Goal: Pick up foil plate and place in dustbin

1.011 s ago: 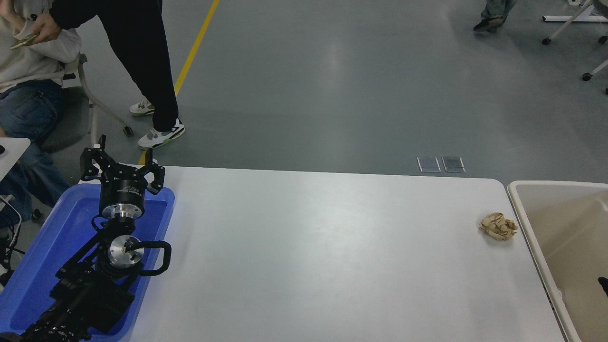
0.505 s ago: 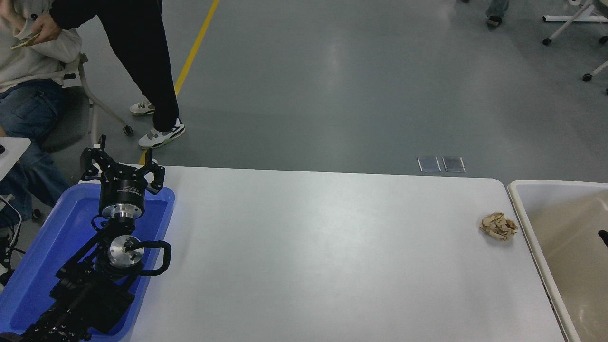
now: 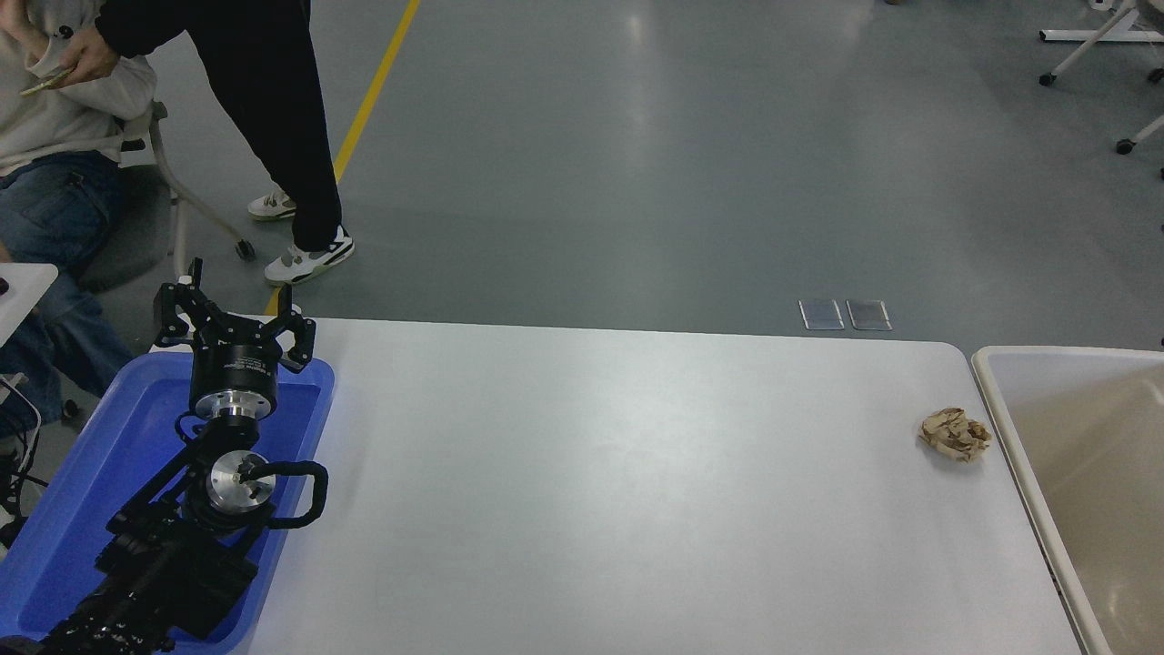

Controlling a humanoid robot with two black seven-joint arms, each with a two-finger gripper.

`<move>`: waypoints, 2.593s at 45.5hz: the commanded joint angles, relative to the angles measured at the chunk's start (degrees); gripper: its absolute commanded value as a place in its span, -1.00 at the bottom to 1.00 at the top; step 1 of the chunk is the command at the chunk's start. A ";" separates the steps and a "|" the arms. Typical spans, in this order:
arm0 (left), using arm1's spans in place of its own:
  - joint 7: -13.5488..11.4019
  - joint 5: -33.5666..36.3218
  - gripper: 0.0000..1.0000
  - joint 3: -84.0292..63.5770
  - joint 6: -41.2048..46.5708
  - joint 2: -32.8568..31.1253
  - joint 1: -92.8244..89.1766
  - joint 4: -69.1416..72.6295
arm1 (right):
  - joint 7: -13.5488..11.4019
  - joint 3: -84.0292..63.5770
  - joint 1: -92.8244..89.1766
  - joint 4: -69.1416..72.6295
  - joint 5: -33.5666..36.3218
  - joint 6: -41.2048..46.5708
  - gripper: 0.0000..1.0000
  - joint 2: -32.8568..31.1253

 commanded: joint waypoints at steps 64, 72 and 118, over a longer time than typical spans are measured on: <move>0.00 0.08 0.98 0.04 0.00 0.02 0.00 0.00 | 1.19 -59.55 70.22 75.18 -11.75 8.87 1.00 8.32; 0.00 -0.01 0.98 0.04 0.00 0.02 0.00 0.00 | 1.19 -59.81 72.59 75.18 -5.32 13.26 1.00 14.74; 0.00 0.08 0.98 0.04 0.00 0.02 0.00 0.00 | 1.28 -58.84 74.35 78.26 1.71 27.77 1.00 22.83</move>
